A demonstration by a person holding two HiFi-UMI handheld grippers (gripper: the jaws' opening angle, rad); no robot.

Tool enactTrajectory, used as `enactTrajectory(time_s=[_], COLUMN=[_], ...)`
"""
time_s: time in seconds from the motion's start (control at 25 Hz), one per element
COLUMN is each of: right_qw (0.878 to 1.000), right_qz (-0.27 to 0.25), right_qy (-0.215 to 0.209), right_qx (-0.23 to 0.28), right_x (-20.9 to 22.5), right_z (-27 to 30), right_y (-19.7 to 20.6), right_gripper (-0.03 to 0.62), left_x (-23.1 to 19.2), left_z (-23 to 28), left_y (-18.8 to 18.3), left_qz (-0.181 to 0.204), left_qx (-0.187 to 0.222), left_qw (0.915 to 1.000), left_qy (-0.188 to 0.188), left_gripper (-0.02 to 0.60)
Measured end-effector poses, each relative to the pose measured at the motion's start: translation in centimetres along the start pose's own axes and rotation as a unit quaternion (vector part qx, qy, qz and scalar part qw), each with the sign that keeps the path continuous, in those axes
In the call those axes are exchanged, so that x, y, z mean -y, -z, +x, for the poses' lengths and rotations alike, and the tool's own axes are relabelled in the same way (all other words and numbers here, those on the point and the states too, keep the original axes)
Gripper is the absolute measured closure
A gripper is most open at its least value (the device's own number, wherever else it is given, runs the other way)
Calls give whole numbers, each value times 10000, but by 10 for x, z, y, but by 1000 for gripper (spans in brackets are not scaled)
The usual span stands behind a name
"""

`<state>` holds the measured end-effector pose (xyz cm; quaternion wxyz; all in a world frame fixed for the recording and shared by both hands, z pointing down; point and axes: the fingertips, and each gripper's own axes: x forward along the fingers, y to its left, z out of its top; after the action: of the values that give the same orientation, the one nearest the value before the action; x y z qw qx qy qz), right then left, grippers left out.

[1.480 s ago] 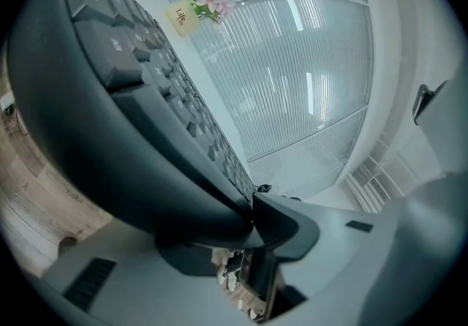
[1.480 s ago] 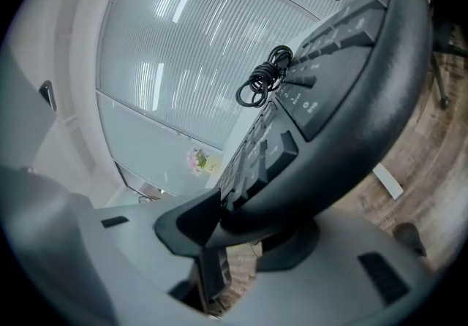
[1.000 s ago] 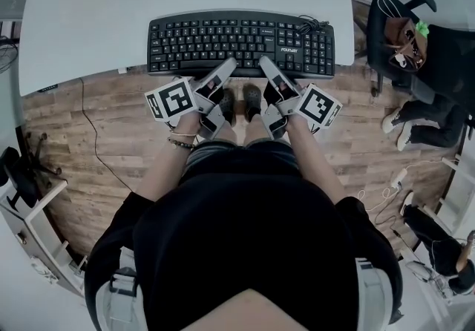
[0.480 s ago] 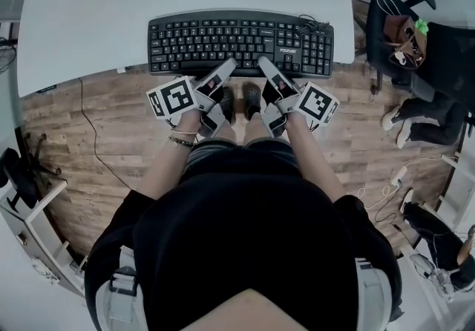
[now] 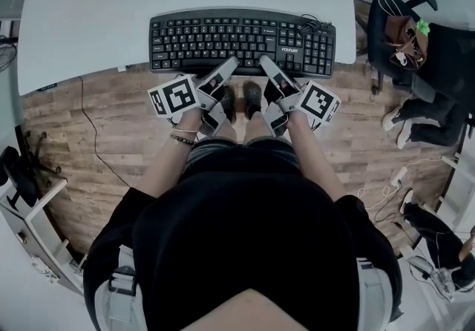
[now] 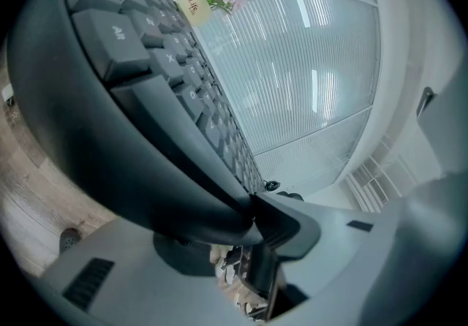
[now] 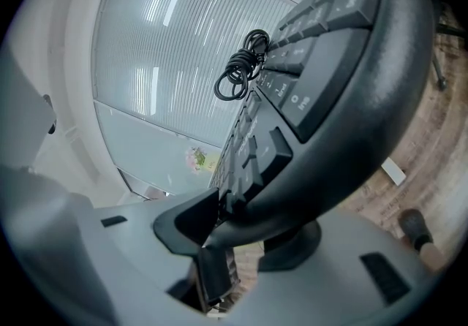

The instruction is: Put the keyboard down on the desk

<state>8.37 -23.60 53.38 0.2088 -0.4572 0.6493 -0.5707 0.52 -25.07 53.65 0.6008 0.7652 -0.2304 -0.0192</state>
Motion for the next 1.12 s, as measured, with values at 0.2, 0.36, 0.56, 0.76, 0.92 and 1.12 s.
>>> enactTrajectory(time_s=[0.2, 0.36, 0.56, 0.76, 0.92, 1.12], right_qw=[9998, 9977, 9957, 9943, 9921, 9919], right_qz=[-118, -451, -554, -643, -854, -919], right_qy=[138, 506, 727, 790, 855, 852], right_qx=[-6, 38, 151, 313, 337, 202], right_x=[0, 7, 11, 11, 11, 12], right_z=[2, 3, 3, 7, 4, 2], right_y=[1, -3, -8, -11, -12, -9], right_gripper=[408, 338, 312, 296, 285, 272], left_x=[-1, -1, 0, 0, -1, -4], left_z=[-1, 1, 5, 5, 7, 9], left_y=[-1, 1, 5, 5, 8, 16], left_qz=[41, 74, 179, 355, 543, 985], left_qx=[12, 17, -147, -345, -368, -560], left_qw=[10000, 10000, 9997, 9988, 9978, 9928], left_qy=[-16, -40, -31, 22, -63, -396], left_gripper=[411, 409, 400, 396, 372, 307])
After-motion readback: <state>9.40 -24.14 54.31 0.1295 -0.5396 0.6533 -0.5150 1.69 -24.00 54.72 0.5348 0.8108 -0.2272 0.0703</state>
